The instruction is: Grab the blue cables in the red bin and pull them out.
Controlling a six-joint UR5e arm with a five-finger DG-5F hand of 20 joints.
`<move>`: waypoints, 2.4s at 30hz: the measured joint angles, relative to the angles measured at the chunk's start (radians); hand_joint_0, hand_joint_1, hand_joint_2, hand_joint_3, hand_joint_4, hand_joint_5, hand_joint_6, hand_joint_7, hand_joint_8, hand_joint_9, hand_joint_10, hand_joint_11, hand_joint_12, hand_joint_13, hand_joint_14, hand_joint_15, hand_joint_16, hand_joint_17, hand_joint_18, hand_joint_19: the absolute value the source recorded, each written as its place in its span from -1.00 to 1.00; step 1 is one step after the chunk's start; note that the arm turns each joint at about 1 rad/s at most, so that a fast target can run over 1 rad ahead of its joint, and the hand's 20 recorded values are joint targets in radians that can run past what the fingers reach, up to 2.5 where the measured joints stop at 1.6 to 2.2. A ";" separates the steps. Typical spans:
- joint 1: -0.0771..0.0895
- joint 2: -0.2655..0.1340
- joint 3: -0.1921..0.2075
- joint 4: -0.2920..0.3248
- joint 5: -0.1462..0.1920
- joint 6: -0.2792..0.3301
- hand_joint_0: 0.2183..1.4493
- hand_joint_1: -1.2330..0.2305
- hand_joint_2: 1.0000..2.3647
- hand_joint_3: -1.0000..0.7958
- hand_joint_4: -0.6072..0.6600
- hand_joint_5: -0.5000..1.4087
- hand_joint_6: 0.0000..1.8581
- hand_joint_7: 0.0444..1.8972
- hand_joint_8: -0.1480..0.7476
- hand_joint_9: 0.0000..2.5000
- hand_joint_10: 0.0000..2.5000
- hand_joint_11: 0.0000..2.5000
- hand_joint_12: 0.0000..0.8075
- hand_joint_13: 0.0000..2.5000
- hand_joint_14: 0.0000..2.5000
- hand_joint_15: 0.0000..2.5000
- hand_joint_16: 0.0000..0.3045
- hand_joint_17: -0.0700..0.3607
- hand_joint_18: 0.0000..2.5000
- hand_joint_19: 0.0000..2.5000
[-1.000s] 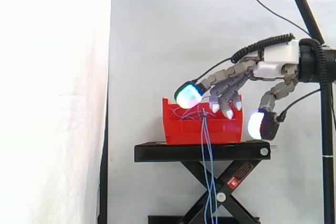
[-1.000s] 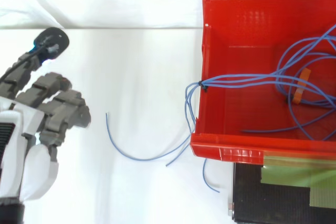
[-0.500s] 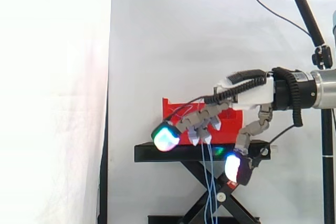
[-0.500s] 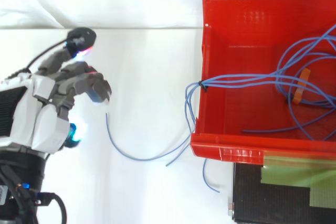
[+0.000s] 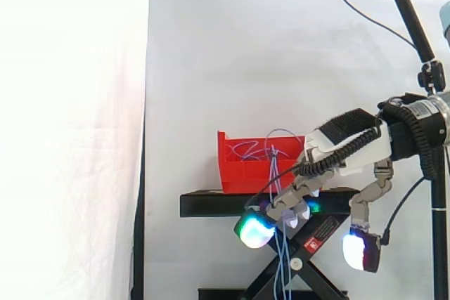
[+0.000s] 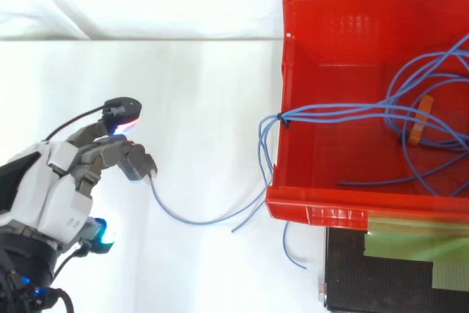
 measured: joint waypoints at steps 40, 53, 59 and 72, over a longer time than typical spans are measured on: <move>0.014 -0.001 0.178 -0.263 0.095 -0.089 -0.30 -0.60 -1.00 -1.00 0.17 -0.10 -0.99 -0.72 -0.11 -0.47 -0.98 -0.22 -0.09 -0.37 -0.98 -0.22 -0.66 -0.14 -0.46 -0.08; -0.002 -0.076 0.193 -0.184 -0.003 -0.028 -0.28 -0.58 -1.00 -1.00 0.16 -0.10 -0.99 -0.73 -0.12 -0.48 -0.98 -0.23 -0.09 -0.38 -0.98 -0.24 -0.66 -0.14 -0.48 -0.10; -0.005 -0.081 0.221 -0.177 -0.014 -0.043 -0.27 -0.59 -1.00 -1.00 0.17 -0.08 -0.99 -0.70 -0.11 -0.48 -0.98 -0.21 -0.11 -0.38 -0.98 -0.24 -0.66 -0.14 -0.49 -0.09; -0.042 -0.081 0.337 -0.230 0.015 -0.344 -0.25 -0.77 -1.00 -1.00 0.18 0.07 -0.99 -0.43 -0.13 -0.47 -0.98 -0.14 -0.14 -0.40 -0.98 -0.23 -0.67 -0.15 -0.49 -0.09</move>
